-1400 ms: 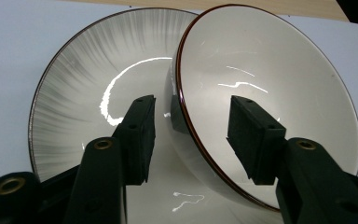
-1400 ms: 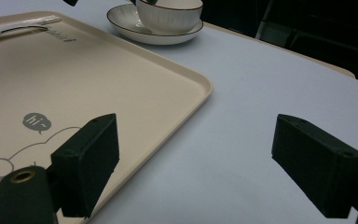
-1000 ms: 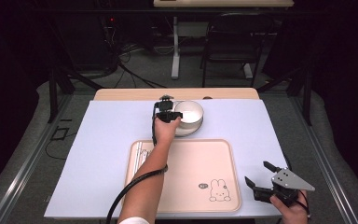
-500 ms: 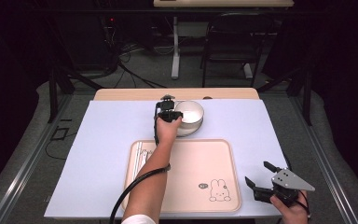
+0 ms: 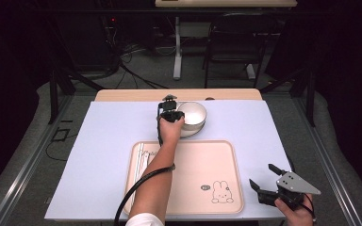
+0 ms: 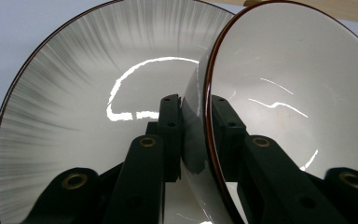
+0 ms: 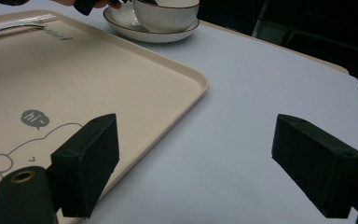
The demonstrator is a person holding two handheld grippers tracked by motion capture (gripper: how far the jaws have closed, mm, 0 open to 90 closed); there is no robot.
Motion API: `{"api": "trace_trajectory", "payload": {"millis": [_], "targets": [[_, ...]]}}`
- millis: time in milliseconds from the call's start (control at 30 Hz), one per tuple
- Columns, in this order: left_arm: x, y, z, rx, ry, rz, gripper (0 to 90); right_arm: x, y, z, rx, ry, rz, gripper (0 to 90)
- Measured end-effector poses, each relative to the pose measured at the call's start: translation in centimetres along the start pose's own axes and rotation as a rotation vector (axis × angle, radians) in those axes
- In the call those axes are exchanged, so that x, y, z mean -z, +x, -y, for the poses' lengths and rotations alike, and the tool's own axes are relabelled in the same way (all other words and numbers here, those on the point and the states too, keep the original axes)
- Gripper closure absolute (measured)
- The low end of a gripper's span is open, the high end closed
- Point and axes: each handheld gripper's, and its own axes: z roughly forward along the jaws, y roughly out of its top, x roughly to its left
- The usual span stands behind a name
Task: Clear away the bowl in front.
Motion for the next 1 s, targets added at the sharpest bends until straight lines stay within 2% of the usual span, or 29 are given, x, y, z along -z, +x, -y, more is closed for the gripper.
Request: {"api": "trace_trajectory", "payload": {"millis": [167,333,433,667,833,1000], "targets": [[0.0,0.2,-0.1,0.053,0.007,0.015,80.2,0.1,0.0,0.0,0.003,0.000,-0.001,14.4],[0.1,0.2,-0.4,0.076,0.034,0.014,80.5,0.1,-0.1,0.0,0.002,0.001,0.001,14.4],[0.2,0.4,-0.6,0.098,0.047,0.031,80.8,0.1,-0.1,0.0,0.003,0.001,0.001,14.4],[0.7,0.4,-1.2,0.086,0.092,0.013,81.1,0.1,-0.1,0.0,0.004,0.002,0.002,14.5],[1.2,0.6,-1.5,0.114,0.112,0.032,81.2,0.1,-0.1,0.0,0.004,0.002,0.002,14.4],[1.9,0.3,-2.0,0.103,0.127,0.040,81.2,0.1,-0.1,0.0,0.004,0.001,0.004,14.5]]}}
